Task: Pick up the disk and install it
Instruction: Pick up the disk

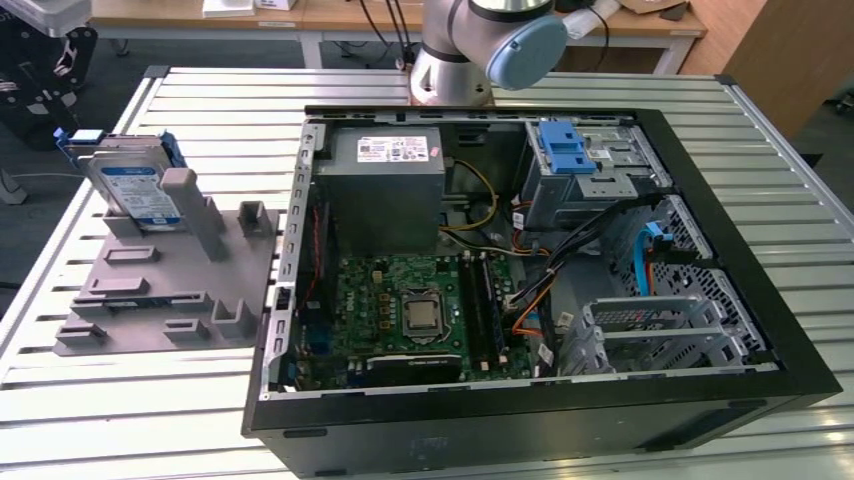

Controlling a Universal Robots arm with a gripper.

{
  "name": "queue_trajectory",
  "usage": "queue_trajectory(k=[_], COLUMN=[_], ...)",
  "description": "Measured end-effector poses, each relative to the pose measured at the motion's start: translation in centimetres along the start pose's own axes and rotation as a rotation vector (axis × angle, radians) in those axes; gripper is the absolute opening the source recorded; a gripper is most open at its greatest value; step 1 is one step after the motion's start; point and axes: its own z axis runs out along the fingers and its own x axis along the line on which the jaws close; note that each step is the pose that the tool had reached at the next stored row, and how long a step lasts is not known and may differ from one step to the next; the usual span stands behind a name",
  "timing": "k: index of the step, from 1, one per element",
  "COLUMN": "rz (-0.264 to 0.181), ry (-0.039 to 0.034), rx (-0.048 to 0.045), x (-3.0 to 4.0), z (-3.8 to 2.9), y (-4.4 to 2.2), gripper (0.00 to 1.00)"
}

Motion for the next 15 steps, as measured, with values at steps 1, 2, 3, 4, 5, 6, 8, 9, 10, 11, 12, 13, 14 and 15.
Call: queue_trajectory(k=[1, 2, 3, 4, 5, 6, 8, 9, 10, 11, 12, 13, 14, 15], rz=[0.000, 0.000, 0.000, -0.001, -0.003, -0.009, -0.033, -0.048, -0.065, -0.080, -0.096, -0.112, -0.128, -0.143], ry=[0.0000, 0.0000, 0.0000, 0.0000, 0.0001, 0.0003, 0.0013, 0.0020, 0.0027, 0.0034, 0.0040, 0.0047, 0.0054, 0.0060], rx=[0.0000, 0.0000, 0.0000, 0.0000, 0.0000, 0.0000, 0.0001, 0.0001, 0.0001, 0.0001, 0.0002, 0.0002, 0.0002, 0.0003], x=[0.00, 0.00, 0.00, 0.00, 0.00, 0.00, 0.00, 0.00, 0.00, 0.00, 0.00, 0.00, 0.00, 0.00], z=[0.00, 0.00, 0.00, 0.00, 0.00, 0.00, 0.00, 0.00, 0.00, 0.00, 0.00, 0.00, 0.00, 0.00], y=[0.00, 0.00, 0.00, 0.00, 0.00, 0.00, 0.00, 0.00, 0.00, 0.00, 0.00, 0.00, 0.00, 0.00], gripper=[0.11, 0.11, 0.11, 0.11, 0.11, 0.11, 0.11, 0.11, 0.11, 0.11, 0.11, 0.11, 0.11, 0.11])
